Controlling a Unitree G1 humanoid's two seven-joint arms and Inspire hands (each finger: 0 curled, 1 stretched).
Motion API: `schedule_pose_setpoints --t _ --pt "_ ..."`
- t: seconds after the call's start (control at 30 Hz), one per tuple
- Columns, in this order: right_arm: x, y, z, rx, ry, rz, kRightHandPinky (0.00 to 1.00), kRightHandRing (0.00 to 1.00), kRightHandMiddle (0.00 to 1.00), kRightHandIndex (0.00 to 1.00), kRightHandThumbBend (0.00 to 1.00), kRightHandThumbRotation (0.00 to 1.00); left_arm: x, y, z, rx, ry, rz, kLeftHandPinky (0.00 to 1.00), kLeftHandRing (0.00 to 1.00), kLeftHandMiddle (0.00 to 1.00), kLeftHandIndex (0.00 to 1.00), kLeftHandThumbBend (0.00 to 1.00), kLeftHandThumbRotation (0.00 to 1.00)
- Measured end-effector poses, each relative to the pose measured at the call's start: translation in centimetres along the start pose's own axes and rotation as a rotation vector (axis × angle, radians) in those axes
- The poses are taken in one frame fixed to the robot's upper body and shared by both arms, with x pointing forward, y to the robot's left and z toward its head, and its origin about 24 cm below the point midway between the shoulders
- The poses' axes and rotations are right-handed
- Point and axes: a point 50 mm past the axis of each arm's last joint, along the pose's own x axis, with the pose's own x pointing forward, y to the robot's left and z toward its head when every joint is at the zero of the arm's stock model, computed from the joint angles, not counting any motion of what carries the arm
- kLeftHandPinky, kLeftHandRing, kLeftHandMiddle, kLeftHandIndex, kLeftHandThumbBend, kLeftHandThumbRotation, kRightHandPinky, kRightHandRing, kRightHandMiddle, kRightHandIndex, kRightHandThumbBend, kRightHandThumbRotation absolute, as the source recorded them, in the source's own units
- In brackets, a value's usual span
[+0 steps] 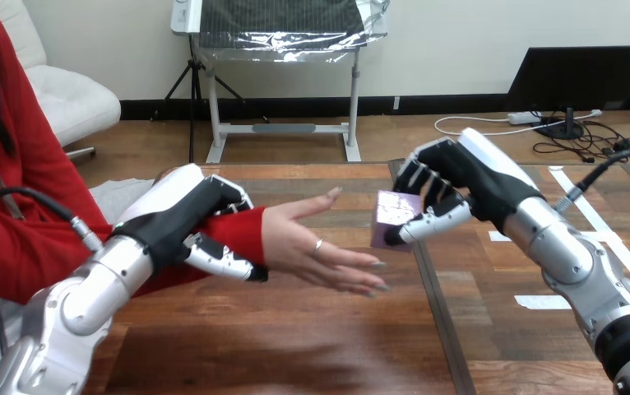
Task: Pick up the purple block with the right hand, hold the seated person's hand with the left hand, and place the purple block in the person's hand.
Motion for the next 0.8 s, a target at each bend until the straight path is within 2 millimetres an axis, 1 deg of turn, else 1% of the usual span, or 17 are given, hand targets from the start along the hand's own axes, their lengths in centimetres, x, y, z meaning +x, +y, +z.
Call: schedule_pose_setpoints --t 0.23,0.47,0.8 --pt "0.1 0.2 0.6 0.016 -0.035 0.003 0.32 0.36 0.4 0.43 0.81 0.0 0.5 0.0 0.3 -0.014 -0.009 0.01 0.3 0.36 0.41 0.42 0.67 0.0" --pt "0.2 0.6 1.3 0.02 -0.068 0.004 0.3 0.34 0.39 0.43 0.81 0.0 1.0 0.1 0.6 -0.025 -0.017 0.014 0.32 0.37 0.41 0.42 0.68 0.0" --pt "0.1 1.3 2.1 0.028 -0.11 0.007 0.3 0.34 0.39 0.43 0.81 0.0 1.8 0.0 1.1 -0.048 -0.03 0.023 0.32 0.38 0.42 0.42 0.67 0.0"
